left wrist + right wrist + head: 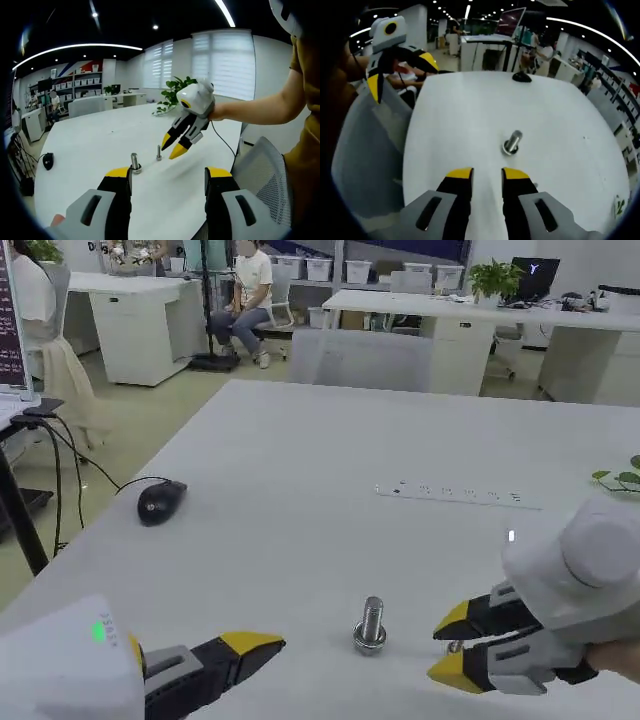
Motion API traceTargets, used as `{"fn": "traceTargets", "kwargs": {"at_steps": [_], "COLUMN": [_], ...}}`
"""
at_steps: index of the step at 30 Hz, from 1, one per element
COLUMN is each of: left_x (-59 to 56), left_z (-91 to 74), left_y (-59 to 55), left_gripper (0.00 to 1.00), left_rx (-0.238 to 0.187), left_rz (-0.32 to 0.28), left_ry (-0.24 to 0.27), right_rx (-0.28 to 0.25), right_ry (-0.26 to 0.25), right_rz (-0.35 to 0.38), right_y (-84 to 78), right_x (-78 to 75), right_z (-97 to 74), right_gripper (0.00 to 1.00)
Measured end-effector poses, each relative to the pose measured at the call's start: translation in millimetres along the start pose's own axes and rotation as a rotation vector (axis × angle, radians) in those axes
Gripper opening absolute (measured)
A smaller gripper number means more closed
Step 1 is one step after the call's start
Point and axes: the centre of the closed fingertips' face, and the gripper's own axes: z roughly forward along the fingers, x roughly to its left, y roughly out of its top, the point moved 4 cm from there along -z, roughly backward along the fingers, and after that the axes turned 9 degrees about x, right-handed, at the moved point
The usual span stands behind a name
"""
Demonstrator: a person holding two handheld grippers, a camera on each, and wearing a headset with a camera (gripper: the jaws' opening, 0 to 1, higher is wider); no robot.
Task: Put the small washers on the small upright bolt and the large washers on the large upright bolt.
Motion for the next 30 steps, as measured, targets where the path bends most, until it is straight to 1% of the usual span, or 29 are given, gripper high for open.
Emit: {"fn": "traceTargets", "kwargs": {"at_steps": [1,2,3,4,5,6,7,8,9,11,12,13,16,17,19,21,22,24,27,30], "left_x": [0.1,-0.4,-1.5,-2.2,-2.8,-2.9,-3.1,-3.3,-3.7,-6.7,-8.3,-9.6,-11.8,-11.9,-12.2,-11.5,-11.3,-11.2,-11.9,-11.4], "left_z": [-0.4,-1.1,-1.5,-1.6,-1.1,-0.8,0.1,1.0,1.7,2.9,3.6,5.0,7.7,7.8,7.3,6.9,6.7,6.3,5.6,5.8], "left_y": [-0.1,-0.4,-0.9,-2.2,-4.7,-6.2,-7.7,-8.2,-8.4,-7.3,-7.0,-7.2,-10.4,-11.0,-11.7,-12.6,-13.4,-14.7,-15.8,-18.1], "left_gripper": [0.58,0.58,0.58,0.58,0.58,0.58,0.58,0.58,0.58,0.58,0.58,0.58,0.58,0.58,0.58,0.58,0.58,0.58,0.58,0.59], "left_rx": [-0.001,-0.003,-0.005,-0.003,0.008,0.017,0.029,0.033,0.036,0.032,0.031,0.034,0.050,0.052,0.054,0.051,0.054,0.062,0.065,0.075], "left_rz": [0.000,0.000,-0.001,-0.003,-0.007,-0.004,0.004,0.007,0.003,0.001,0.003,0.003,0.004,0.003,0.002,-0.007,-0.011,-0.009,-0.013,-0.014], "left_ry": [-0.002,-0.008,-0.017,-0.026,-0.036,-0.038,-0.039,-0.040,-0.044,-0.053,-0.056,-0.059,-0.066,-0.066,-0.066,-0.063,-0.060,-0.054,-0.052,-0.045], "right_rx": [-0.018,-0.029,-0.035,-0.058,-0.081,-0.091,-0.143,-0.169,-0.183,-0.256,-0.302,-0.317,-0.349,-0.373,-0.393,-0.398,-0.402,-0.414,-0.431,-0.437], "right_ry": [-0.001,-0.009,-0.021,-0.042,-0.047,-0.048,-0.043,-0.050,-0.053,-0.058,-0.059,-0.061,-0.077,-0.083,-0.094,-0.097,-0.099,-0.118,-0.126,-0.123], "right_rz": [0.018,0.031,0.031,0.059,0.074,0.077,0.086,0.115,0.125,0.130,0.149,0.166,0.196,0.206,0.221,0.223,0.230,0.247,0.270,0.284], "right_y": [-1.4,-6.2,-9.7,-14.4,-17.3,-18.3,-20.1,-24.2,-27.5,-30.7,-32.2,-34.2,-41.1,-42.1,-43.2,-44.1,-44.5,-46.2,-49.9,-53.1], "right_x": [3.8,7.2,9.1,11.0,13.9,15.1,20.7,24.4,27.3,34.7,38.9,40.8,44.3,45.9,48.2,50.3,50.8,51.8,55.2,58.8], "right_z": [-3.7,-8.9,-12.6,-17.4,-20.6,-21.8,-26.7,-31.6,-34.9,-42.7,-47.2,-49.4,-55.4,-57.6,-59.6,-60.5,-61.1,-62.6,-64.1,-64.8], "right_gripper": [0.23,0.23,0.23,0.23,0.24,0.24,0.24,0.24,0.24,0.25,0.25,0.25,0.26,0.27,0.31,0.34,0.34,0.35,0.37,0.38]}}
